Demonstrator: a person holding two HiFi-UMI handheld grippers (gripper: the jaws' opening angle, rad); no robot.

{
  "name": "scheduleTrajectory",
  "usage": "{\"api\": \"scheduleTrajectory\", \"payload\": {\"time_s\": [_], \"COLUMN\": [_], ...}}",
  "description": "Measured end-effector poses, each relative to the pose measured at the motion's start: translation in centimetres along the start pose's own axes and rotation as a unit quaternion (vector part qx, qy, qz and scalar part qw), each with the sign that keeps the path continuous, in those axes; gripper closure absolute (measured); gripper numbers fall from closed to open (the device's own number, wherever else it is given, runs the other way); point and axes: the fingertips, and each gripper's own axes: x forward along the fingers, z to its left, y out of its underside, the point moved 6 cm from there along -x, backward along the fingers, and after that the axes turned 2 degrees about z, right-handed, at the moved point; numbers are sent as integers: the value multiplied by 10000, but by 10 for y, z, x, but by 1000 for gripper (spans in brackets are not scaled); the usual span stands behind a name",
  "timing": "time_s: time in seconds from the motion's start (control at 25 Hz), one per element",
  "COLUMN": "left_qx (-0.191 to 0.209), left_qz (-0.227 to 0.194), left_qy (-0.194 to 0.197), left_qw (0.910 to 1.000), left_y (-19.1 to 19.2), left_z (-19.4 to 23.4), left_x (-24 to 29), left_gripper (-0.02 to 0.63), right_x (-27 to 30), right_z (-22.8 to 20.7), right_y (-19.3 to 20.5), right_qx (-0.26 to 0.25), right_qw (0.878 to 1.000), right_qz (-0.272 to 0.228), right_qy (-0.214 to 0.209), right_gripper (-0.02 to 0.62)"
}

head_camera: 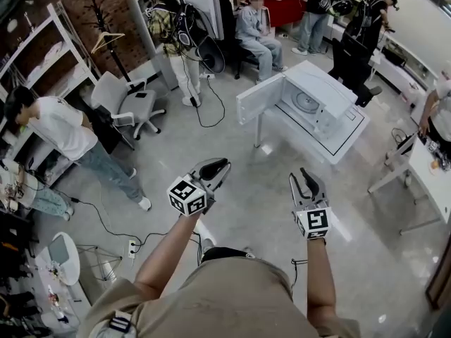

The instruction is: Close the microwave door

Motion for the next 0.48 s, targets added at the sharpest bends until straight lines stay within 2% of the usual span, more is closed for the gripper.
{"api": "scheduleTrajectory", "payload": {"time_s": [0.48], "left_qx": [-109], "left_qz": [143], "left_qy": [-206], "left_qw": [9996], "left_y": [6], "left_z": [26], "left_x": [-12], "left_gripper": [566], "right_x": [32], "right_z": [12], "right_y": [4], "right_qx": [111], "right_qw": [9998], "right_qz": [90], "right_qy": [-125], "right_gripper": [466]}}
